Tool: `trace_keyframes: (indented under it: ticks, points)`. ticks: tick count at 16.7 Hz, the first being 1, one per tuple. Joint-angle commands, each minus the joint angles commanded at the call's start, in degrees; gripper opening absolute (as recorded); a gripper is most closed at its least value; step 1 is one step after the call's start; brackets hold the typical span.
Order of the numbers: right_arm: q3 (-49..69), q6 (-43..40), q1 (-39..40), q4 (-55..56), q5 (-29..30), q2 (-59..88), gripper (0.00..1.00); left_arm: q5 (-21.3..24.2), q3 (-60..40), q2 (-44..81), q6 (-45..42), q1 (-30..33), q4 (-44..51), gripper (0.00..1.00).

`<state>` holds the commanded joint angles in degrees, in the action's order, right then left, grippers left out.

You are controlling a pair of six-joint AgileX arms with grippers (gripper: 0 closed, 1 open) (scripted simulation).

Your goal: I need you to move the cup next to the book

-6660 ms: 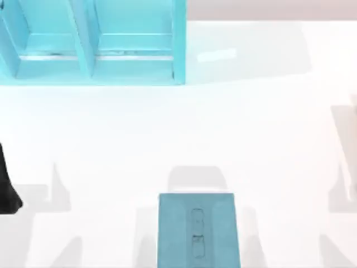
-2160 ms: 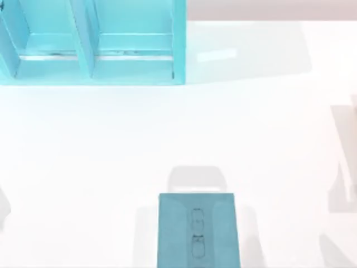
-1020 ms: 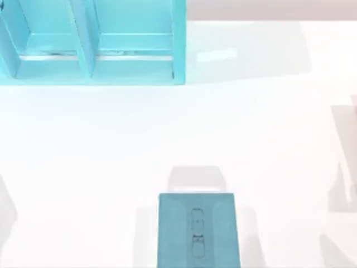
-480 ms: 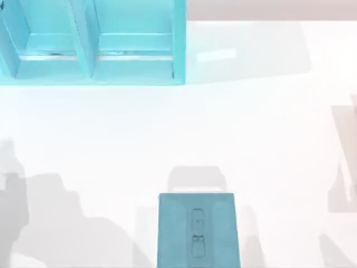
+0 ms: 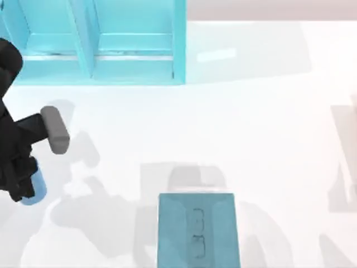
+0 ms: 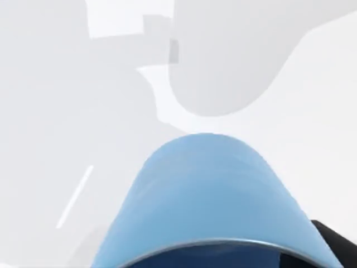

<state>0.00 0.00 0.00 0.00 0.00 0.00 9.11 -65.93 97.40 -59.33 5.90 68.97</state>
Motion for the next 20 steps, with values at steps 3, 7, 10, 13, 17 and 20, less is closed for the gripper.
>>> trace_keyframes:
  ticks: [3,7,10,13,17,20]
  points:
    - [0.00,0.00,0.00,0.00,0.00,0.00,1.00,0.93,-0.28,-0.26,20.81,10.86,2.10,0.00]
    - [0.00,0.00,0.00,0.00,0.00,0.00,1.00,0.48,-1.46,-1.33,49.26,23.83,3.86,0.00]
    - [0.00,0.00,0.00,0.00,0.00,0.00,1.00,-1.36,-2.89,-2.55,69.51,31.91,4.41,0.00]
    - [0.00,0.00,0.00,0.00,0.00,0.00,1.00,-4.17,-4.54,-3.87,87.12,38.33,4.46,0.00]
    - [0.00,0.00,0.00,0.00,0.00,0.00,1.00,-8.29,-6.58,-5.39,103.67,44.12,4.10,0.00]
    - [0.00,0.00,0.00,0.00,0.00,0.00,1.00,-10.39,-7.50,-6.05,109.66,46.20,3.82,0.00]
